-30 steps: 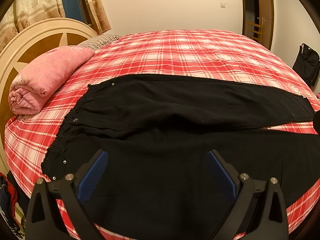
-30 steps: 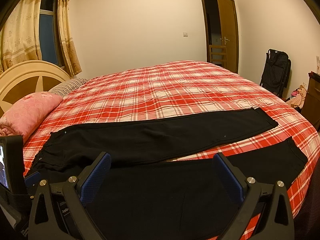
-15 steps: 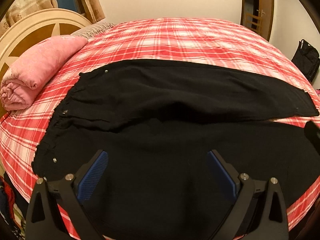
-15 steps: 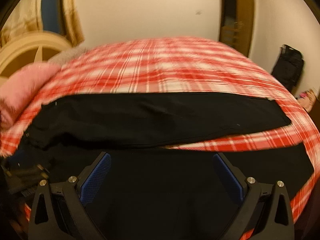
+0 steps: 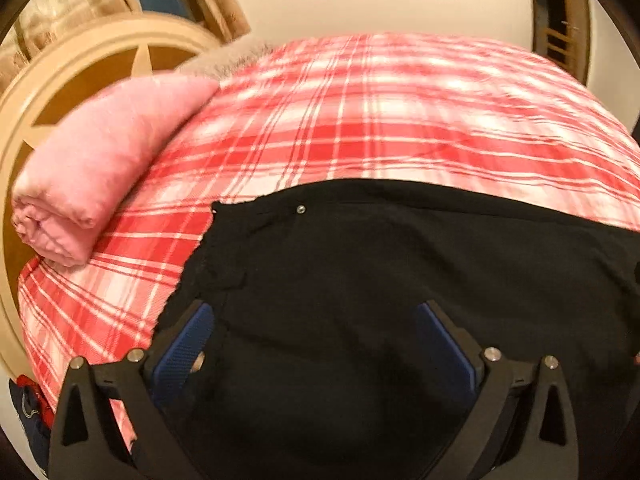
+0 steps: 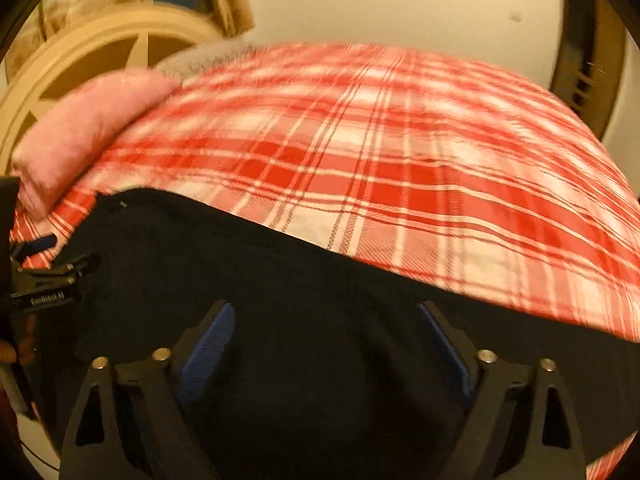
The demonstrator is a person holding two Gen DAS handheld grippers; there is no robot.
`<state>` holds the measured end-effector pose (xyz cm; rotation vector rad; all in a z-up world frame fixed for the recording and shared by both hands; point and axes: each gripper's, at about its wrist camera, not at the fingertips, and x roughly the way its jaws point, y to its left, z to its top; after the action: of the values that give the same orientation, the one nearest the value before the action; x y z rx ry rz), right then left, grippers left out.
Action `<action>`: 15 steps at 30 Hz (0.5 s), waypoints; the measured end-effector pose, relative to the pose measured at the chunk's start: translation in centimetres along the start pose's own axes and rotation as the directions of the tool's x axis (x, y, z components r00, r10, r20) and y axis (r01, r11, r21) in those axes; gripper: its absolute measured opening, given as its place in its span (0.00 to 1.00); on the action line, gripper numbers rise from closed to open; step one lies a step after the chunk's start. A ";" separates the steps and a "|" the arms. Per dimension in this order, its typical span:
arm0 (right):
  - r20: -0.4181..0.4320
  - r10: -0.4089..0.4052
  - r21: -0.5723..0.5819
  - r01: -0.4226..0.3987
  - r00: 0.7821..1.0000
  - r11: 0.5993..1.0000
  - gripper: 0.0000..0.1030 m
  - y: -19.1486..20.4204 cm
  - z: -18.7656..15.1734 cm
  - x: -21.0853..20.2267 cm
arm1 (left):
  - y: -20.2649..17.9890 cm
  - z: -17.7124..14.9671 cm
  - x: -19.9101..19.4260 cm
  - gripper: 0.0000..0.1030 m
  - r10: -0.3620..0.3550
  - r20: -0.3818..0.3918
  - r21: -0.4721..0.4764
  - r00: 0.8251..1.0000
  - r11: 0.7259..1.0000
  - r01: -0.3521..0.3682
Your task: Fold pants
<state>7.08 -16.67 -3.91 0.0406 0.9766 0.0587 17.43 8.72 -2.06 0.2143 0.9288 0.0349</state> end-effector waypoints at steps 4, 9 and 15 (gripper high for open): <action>-0.054 0.021 -0.046 -0.024 0.998 0.999 0.83 -0.3 1.3 3.6 | 0.8 0.9 4.1 1.00 0.027 -0.060 -0.017 0.998 0.999 -0.028; -0.100 -0.006 -0.136 -0.008 0.995 0.991 0.83 0.1 1.6 7.0 | 1.1 1.1 6.3 1.00 0.009 -0.079 -0.039 0.997 0.999 -0.012; -0.068 0.051 -0.204 -0.064 0.996 0.977 0.47 0.7 1.1 6.6 | 1.0 1.2 6.9 1.00 -0.006 -0.037 -0.073 0.999 0.997 0.003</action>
<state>11.65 -15.55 -8.75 -0.1244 1.0276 0.2149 22.56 10.37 -6.64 0.1439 0.9632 0.0686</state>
